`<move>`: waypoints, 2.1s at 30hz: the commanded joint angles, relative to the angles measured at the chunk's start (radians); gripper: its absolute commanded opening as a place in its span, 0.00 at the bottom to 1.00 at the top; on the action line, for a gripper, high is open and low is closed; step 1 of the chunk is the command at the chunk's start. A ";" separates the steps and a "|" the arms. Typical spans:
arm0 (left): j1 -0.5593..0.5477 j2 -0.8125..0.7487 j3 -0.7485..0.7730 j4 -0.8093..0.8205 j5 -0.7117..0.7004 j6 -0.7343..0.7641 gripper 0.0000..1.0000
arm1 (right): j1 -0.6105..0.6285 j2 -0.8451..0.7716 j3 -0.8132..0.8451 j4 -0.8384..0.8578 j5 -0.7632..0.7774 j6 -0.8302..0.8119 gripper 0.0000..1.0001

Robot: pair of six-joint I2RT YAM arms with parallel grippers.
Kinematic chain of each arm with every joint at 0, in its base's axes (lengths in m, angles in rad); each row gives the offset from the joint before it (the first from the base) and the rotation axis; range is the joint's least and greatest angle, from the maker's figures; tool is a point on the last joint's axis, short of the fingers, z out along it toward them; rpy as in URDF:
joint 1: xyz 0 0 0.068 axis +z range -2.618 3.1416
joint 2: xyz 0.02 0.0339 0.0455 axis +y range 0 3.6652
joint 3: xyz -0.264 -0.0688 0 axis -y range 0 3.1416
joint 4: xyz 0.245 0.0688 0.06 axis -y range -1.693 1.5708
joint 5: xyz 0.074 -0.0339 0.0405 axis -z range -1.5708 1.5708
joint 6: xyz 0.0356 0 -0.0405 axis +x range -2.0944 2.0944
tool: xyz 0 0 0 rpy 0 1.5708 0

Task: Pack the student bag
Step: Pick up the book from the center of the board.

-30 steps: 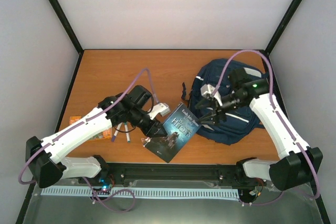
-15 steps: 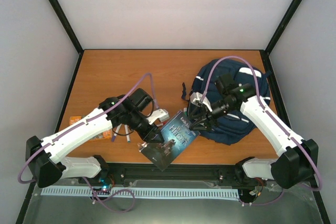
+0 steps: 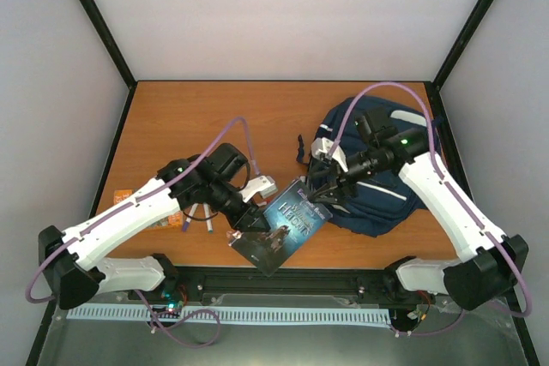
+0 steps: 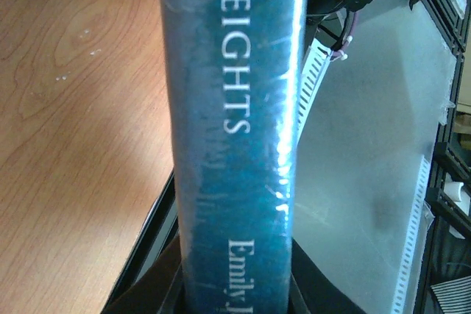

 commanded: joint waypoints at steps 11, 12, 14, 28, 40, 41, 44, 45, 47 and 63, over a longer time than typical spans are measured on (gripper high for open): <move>-0.013 -0.039 0.124 0.045 0.051 0.095 0.05 | 0.087 0.096 -0.042 -0.132 -0.153 -0.115 0.37; -0.013 -0.038 0.121 0.041 0.047 0.098 0.12 | 0.087 0.106 -0.023 -0.159 -0.162 -0.141 0.25; -0.013 -0.040 0.108 0.038 0.048 0.098 0.20 | 0.084 0.123 0.008 -0.202 -0.176 -0.184 0.11; -0.014 -0.164 -0.022 0.058 -0.014 0.019 0.52 | 0.016 0.179 0.127 -0.351 -0.255 -0.307 0.03; -0.015 -0.068 -0.004 0.017 -0.009 0.043 0.39 | -0.057 0.143 0.183 -0.351 -0.262 -0.289 0.03; -0.015 -0.072 -0.005 0.019 -0.010 0.042 0.34 | -0.060 0.142 0.181 -0.351 -0.261 -0.292 0.03; -0.015 -0.095 -0.006 0.027 -0.015 0.036 0.21 | -0.062 0.148 0.160 -0.351 -0.259 -0.302 0.03; -0.014 -0.102 -0.004 0.031 -0.015 0.033 0.16 | -0.063 0.153 0.152 -0.351 -0.258 -0.305 0.03; -0.015 -0.118 -0.003 0.045 -0.012 0.020 0.08 | -0.062 0.161 0.131 -0.340 -0.248 -0.298 0.13; -0.012 -0.136 -0.043 0.282 -0.251 -0.366 0.01 | -0.156 -0.143 -0.277 0.093 0.521 -0.007 0.63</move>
